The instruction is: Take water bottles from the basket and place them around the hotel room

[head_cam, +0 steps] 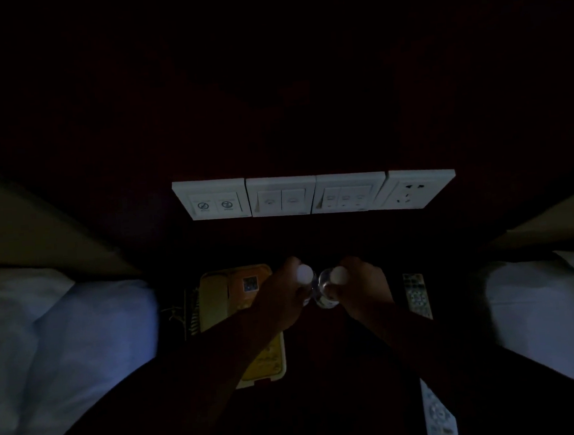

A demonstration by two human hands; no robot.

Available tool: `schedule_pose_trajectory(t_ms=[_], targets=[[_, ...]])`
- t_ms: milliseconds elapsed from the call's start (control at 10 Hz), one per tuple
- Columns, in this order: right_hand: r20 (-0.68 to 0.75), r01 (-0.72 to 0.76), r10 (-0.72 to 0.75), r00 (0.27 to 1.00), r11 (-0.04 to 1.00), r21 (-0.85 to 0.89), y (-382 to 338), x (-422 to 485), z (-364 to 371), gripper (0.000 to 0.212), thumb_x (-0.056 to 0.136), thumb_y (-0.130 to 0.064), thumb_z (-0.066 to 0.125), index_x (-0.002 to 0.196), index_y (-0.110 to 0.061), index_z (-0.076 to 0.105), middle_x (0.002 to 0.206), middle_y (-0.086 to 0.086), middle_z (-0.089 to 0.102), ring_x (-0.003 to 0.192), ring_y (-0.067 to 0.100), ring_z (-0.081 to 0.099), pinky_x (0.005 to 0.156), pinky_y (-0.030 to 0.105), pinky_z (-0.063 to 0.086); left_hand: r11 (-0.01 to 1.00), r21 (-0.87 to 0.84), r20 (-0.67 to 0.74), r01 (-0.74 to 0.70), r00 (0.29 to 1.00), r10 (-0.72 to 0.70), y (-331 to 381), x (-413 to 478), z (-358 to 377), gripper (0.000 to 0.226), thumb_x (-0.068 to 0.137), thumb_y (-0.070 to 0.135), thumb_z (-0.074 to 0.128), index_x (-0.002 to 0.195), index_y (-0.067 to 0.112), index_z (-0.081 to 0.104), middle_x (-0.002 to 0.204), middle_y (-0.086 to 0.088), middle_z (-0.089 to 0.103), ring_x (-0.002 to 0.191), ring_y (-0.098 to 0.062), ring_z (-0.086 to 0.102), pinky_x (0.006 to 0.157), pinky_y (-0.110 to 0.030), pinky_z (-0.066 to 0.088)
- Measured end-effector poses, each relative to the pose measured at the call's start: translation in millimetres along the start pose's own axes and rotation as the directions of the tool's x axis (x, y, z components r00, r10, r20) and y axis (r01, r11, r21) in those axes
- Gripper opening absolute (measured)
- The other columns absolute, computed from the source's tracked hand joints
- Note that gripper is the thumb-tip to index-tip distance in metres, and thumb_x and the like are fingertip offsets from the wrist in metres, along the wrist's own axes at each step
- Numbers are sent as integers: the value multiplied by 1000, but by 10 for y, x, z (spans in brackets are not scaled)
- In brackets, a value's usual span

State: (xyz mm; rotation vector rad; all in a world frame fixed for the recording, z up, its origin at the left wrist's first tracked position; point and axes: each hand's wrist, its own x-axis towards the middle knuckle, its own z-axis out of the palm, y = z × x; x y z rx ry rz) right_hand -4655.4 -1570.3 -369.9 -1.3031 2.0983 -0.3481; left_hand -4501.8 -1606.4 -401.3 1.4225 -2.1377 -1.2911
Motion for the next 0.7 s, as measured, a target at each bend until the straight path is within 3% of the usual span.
schedule_pose_trajectory(t_ms=[100,200,300,400,500,600,700], targets=[[-2,-24,24,1000,997,79,56,34,10,31,74,-22,73,99,-9,61,99,11,67,88,26,63,64,23,38,999,-47,50,4,999,-2,76,-30,-57,57,86,49,51,110,-2,47,100,-19,61,90,-31,62,78,-47,52],[13,-32,31,999,995,93,78,51,15,34,73,-19,73,103,-8,60,102,12,66,92,28,62,67,27,43,1000,5,74,1,997,-1,94,-33,-102,101,60,84,25,110,0,47,97,-16,62,86,-27,62,72,-38,53],[25,-38,36,999,997,66,76,70,36,34,76,-18,70,106,-9,57,104,11,64,85,21,58,62,23,39,999,46,130,19,991,-25,119,-11,-83,55,86,45,52,117,-1,45,104,-19,61,93,-33,62,78,-46,51],[58,-50,45,997,994,98,68,54,43,37,79,-20,70,111,-10,55,108,8,63,83,16,55,57,18,36,998,39,150,54,987,-60,111,20,-57,47,89,14,59,130,2,39,117,-18,59,105,-32,59,87,-46,50],[63,-51,38,997,973,226,105,-23,58,55,75,-19,75,124,-10,49,117,9,62,104,25,60,74,24,42,988,-67,161,137,979,-125,137,-8,-68,70,90,20,58,146,8,18,135,-19,49,116,-31,55,95,-42,48],[68,-94,75,995,934,343,94,-150,19,77,70,-15,79,135,-12,38,127,10,57,115,28,56,85,33,50,986,-82,182,147,975,-130,202,-68,-161,91,86,28,63,149,16,-1,148,-15,37,127,-25,46,100,-34,43],[15,-72,71,997,930,360,68,-257,-54,85,68,-16,81,139,-14,35,130,8,56,120,27,54,95,37,49,991,-61,136,122,984,-112,289,-195,-198,96,82,34,68,149,14,1,155,-11,25,140,-23,31,106,-28,30]])
